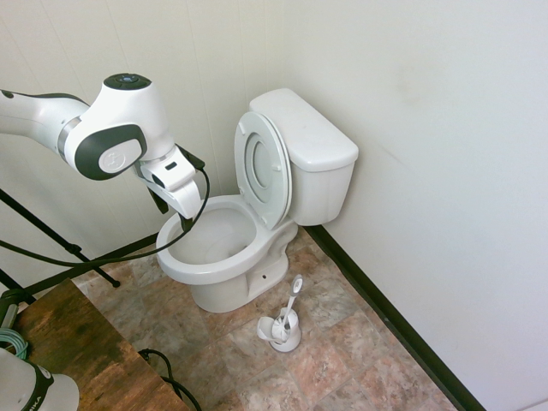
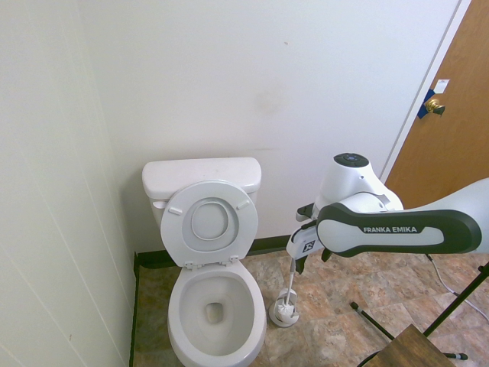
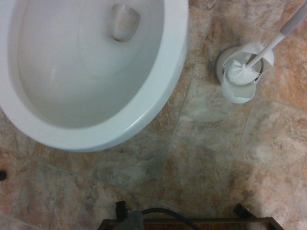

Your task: Clean the toilet

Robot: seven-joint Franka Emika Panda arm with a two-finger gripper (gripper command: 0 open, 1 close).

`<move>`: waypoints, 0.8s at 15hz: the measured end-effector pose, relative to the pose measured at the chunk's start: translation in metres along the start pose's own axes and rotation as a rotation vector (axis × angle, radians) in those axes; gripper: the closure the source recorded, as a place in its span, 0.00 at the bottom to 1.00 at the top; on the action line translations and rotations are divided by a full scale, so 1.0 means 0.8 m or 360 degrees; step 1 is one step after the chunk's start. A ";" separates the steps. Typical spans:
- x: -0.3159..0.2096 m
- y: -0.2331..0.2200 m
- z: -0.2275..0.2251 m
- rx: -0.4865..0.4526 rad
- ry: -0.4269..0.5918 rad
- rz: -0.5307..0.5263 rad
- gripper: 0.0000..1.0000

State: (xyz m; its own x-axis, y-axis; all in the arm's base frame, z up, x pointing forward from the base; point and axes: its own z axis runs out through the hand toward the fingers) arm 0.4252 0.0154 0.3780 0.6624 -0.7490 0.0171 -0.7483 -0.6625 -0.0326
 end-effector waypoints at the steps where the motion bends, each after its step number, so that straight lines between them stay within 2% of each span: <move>1: 0.001 -0.001 0.000 0.0001 0.0003 -0.0002 0.00; 3: 0.008 0.001 -0.001 0.0007 0.0045 0.0006 0.00; 7: 0.050 0.002 0.015 0.0013 0.0084 0.0134 0.00; 12: 0.126 -0.034 0.055 -0.0028 0.0145 0.0393 0.00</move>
State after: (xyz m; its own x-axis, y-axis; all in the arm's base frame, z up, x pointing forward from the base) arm 0.5138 -0.0414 0.3366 0.4543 -0.8851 0.1010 -0.8879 -0.4591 -0.0297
